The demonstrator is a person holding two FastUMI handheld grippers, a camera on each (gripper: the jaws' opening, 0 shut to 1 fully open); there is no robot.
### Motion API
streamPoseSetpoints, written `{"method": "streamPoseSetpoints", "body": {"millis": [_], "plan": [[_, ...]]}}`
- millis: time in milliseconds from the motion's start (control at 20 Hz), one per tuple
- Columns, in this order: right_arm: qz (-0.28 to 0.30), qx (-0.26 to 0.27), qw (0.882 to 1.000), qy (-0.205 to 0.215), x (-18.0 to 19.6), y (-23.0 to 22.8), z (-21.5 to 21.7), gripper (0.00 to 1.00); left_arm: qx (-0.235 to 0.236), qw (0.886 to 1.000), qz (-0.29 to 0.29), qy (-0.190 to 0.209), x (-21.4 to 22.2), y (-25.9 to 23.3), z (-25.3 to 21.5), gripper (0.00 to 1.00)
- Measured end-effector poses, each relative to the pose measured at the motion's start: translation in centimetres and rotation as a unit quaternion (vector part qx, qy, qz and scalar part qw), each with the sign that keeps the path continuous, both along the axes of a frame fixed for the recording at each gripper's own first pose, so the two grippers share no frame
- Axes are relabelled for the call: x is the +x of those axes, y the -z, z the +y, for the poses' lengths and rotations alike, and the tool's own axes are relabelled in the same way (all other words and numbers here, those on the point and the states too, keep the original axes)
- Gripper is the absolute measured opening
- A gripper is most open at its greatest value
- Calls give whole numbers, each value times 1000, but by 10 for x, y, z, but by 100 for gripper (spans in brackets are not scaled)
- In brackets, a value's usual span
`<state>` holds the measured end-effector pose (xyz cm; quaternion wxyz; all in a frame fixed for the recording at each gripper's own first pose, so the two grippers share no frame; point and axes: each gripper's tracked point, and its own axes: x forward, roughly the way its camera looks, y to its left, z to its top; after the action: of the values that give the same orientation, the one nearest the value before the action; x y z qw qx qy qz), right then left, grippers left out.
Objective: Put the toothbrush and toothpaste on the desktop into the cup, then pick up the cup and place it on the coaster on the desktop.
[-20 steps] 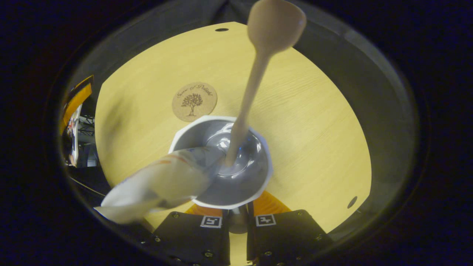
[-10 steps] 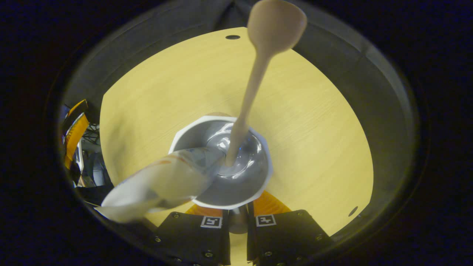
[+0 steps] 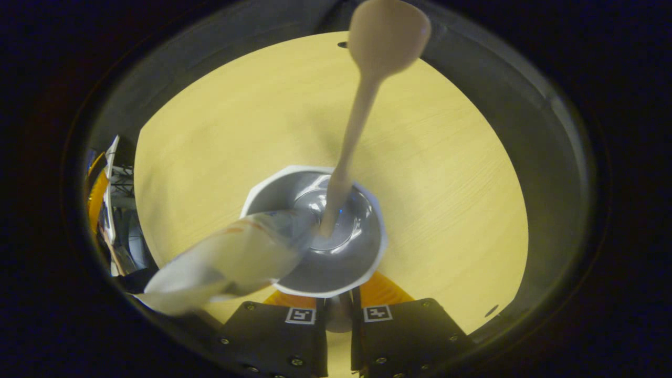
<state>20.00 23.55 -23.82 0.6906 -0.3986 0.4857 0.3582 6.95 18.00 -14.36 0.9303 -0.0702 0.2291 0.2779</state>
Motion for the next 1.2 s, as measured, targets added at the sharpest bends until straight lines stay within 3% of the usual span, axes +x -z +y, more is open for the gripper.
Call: {"method": "streamPoseSetpoints", "body": {"millis": [200, 350, 450, 500, 750, 800, 850, 1200], "plan": [[1, -9, 1000, 2, -4, -5, -1, 21, -7, 1000, -3, -12, -2, 1, 0, 93], [-9, -7, 1000, -4, -5, -11, -5, 35, -6, 1000, -7, -9, -4, 0, 1, 94], [-12, -3, 1000, -3, -6, -16, -5, 35, -5, 1000, -10, -4, -3, 0, 1, 94], [-14, -1, 1000, -1, -6, -18, -5, 29, -4, 1000, -11, -1, -3, 0, 0, 94], [-28, 27, 999, 4, -12, -39, -9, 28, 9, 1000, -20, 17, -3, -1, 0, 93], [-31, 36, 999, 6, -14, -44, -10, 22, 10, 999, -21, 22, -2, -2, -1, 93], [-34, 46, 998, 11, -15, -50, -11, 27, 13, 999, -23, 28, -2, -3, -2, 93], [-64, 119, 989, 61, -35, -86, -43, 27, 35, 994, -44, 94, 9, -9, -9, 94]]}}
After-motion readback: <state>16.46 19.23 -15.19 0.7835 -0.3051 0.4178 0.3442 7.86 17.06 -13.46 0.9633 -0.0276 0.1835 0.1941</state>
